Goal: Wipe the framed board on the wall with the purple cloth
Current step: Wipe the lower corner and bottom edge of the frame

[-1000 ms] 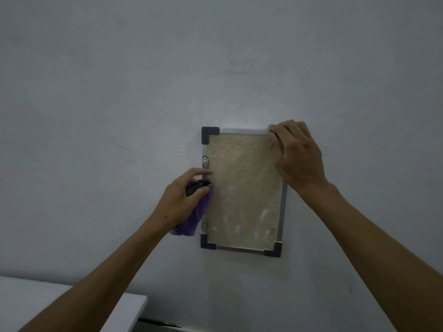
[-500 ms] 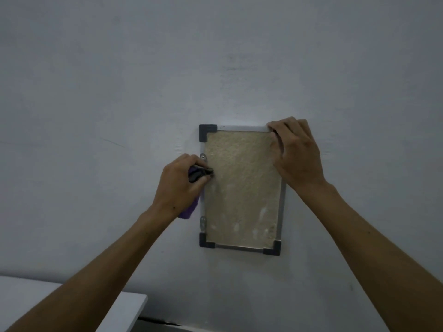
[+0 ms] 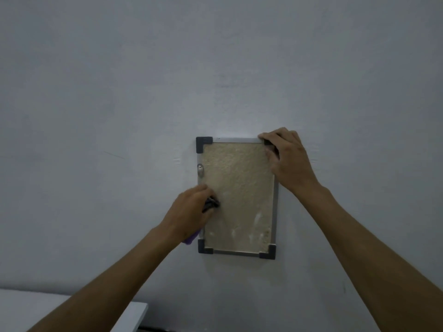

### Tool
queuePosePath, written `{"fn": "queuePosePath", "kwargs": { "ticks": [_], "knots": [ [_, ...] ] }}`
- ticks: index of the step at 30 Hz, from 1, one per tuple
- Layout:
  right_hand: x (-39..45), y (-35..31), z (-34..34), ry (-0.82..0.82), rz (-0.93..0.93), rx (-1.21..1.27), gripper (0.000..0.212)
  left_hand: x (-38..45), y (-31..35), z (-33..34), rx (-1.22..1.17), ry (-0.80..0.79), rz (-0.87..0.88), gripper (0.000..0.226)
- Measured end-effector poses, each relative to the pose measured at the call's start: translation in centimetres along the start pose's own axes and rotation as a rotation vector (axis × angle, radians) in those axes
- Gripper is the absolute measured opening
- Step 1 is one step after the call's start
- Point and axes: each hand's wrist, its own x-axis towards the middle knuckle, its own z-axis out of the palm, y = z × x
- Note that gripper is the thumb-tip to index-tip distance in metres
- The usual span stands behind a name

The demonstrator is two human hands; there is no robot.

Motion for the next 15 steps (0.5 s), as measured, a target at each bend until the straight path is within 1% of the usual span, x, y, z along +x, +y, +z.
{"fn": "queuePosePath", "kwargs": {
  "ticks": [1, 2, 3, 6, 7, 8, 11, 12, 13, 15],
  "knots": [
    [0.0, -0.1, 0.0, 0.003, 0.007, 0.002, 0.030, -0.3, 0.1, 0.1, 0.017, -0.042, 0.006, 0.015],
    [0.0, -0.2, 0.0, 0.001, 0.014, 0.002, 0.030, -0.3, -0.1, 0.0, 0.017, -0.031, -0.010, 0.015],
    [0.0, -0.2, 0.0, -0.002, 0.017, 0.001, 0.030, -0.2, -0.3, -0.1, 0.000, 0.025, -0.044, 0.015],
    [0.0, -0.4, 0.0, -0.007, 0.019, 0.003, 0.030, -0.6, -0.4, 0.3, -0.128, 0.318, -0.214, 0.019],
    [0.0, -0.4, 0.1, -0.005, 0.018, 0.004, 0.030, -0.9, 0.1, 0.9, -0.159, 0.373, -0.253, 0.020],
    [0.0, -0.4, 0.1, -0.002, 0.019, 0.006, 0.030, -1.2, 0.6, 1.5, -0.160, 0.368, -0.265, 0.020],
    [-0.1, -0.3, 0.2, 0.011, 0.017, 0.013, 0.030, -1.3, 1.0, 1.9, -0.057, 0.196, -0.161, 0.016],
    [-0.1, -0.2, 0.3, 0.017, 0.013, 0.013, 0.030, -0.9, 0.6, 1.6, -0.039, 0.181, -0.145, 0.015],
    [-0.1, -0.1, 0.4, 0.023, 0.012, 0.014, 0.030, -0.7, 0.3, 1.3, -0.040, 0.213, -0.152, 0.017],
    [-0.2, 0.0, 0.6, 0.040, 0.013, 0.015, 0.030, -0.6, 0.4, 1.2, -0.121, 0.371, -0.251, 0.020]
  ]
}}
